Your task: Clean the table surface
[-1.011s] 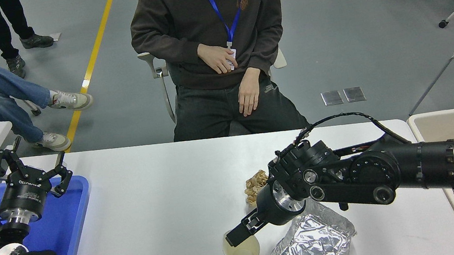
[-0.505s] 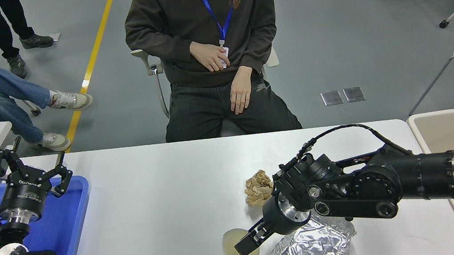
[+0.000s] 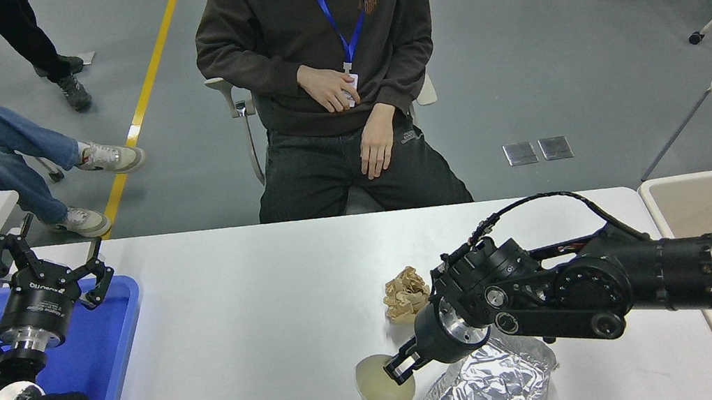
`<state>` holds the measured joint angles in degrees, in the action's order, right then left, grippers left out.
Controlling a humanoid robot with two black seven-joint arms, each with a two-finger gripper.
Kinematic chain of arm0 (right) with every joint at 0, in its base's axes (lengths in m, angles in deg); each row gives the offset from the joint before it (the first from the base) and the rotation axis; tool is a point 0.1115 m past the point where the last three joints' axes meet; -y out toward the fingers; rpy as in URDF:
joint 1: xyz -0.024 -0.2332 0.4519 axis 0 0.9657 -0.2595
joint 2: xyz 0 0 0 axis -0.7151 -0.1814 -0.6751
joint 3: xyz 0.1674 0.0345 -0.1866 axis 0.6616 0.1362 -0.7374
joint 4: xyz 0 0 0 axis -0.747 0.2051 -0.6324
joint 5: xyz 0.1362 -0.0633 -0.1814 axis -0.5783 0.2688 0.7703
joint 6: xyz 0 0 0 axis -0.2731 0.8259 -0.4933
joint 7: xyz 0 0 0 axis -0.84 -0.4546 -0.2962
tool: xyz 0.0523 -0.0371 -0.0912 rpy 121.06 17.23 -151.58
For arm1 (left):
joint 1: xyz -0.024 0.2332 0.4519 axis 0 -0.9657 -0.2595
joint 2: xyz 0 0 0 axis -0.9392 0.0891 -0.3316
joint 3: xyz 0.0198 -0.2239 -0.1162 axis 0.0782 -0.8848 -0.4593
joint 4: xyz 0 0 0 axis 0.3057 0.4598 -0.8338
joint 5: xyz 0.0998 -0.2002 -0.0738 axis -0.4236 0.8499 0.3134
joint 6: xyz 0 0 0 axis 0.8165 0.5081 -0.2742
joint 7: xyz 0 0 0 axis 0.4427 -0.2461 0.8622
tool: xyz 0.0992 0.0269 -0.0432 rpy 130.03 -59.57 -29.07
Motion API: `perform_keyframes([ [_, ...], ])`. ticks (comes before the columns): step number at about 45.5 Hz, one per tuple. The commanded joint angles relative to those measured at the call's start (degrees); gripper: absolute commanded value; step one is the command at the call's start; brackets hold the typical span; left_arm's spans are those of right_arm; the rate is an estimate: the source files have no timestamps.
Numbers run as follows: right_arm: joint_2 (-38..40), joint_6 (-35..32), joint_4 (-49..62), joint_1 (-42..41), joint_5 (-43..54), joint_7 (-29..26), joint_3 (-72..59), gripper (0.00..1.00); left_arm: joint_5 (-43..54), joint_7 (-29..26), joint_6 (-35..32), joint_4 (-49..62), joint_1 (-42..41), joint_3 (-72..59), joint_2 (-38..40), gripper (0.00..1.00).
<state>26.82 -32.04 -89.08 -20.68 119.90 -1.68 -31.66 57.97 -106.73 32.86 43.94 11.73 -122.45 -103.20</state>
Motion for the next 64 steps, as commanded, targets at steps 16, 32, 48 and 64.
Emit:
perform_keyframes([
  [16,7.3,-0.5,-8.6,-12.3,-9.7,0.0,0.1,0.00,0.0,0.0,0.0,0.0,0.0,0.0,0.0,1.00],
  [32,18.8,-3.1,-18.4,-22.6,-14.1,0.0,0.8,0.00,0.0,0.0,0.0,0.0,0.0,0.0,0.0,1.00],
  [48,26.5,-5.0,-23.3,-29.4,-16.7,0.0,1.1,0.00,0.0,0.0,0.0,0.0,0.0,0.0,0.0,1.00],
  [64,36.7,-6.0,-25.4,-31.9,-16.9,0.0,1.3,0.00,0.0,0.0,0.0,0.0,0.0,0.0,0.0,1.00],
])
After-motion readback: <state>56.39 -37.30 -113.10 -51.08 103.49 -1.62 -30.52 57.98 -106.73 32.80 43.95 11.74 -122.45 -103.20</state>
